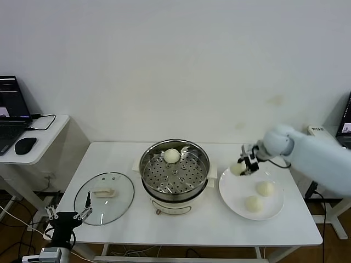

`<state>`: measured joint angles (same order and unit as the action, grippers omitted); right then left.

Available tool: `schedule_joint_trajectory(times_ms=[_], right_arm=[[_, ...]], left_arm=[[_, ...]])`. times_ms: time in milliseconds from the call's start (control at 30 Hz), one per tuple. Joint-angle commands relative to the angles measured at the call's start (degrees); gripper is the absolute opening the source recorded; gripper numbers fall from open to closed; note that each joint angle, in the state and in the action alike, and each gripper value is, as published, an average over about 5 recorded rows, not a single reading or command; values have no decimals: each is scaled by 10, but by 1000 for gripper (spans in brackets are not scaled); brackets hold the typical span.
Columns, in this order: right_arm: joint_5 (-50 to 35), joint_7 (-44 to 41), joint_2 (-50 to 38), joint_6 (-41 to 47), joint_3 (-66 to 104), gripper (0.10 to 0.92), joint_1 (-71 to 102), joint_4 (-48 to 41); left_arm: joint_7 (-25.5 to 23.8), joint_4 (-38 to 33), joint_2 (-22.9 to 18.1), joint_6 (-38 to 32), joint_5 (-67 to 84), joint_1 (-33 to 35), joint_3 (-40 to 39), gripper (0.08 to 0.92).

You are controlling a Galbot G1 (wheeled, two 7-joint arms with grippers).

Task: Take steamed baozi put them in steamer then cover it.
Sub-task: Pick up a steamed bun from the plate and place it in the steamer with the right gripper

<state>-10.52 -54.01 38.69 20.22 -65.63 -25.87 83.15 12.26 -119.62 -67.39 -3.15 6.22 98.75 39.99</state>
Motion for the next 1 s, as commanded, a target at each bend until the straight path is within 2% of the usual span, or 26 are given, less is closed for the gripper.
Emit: schedule_joint_trajectory(times_ms=[33,200,400,667,1000], right_arm=[[-146,19,53,57,-120,509,-216,66],[-215,70,136,105,-117,509,-195,59],[-269,128,260,157,-90,516,-119,-5],[-274,161,359,191,-73,518,-36,-86],[-275,186,421,207,-66,518,12,-145]], left_arm=[[0,0,4,1,4,-3,-3,823],[0,-1,5,2,11,-5,3,823],[0,0,3,3,14,-6,13,823],[-1,1,2,2,16,-4,25,823],[-1,5,-2,1,17,-7,25,823]])
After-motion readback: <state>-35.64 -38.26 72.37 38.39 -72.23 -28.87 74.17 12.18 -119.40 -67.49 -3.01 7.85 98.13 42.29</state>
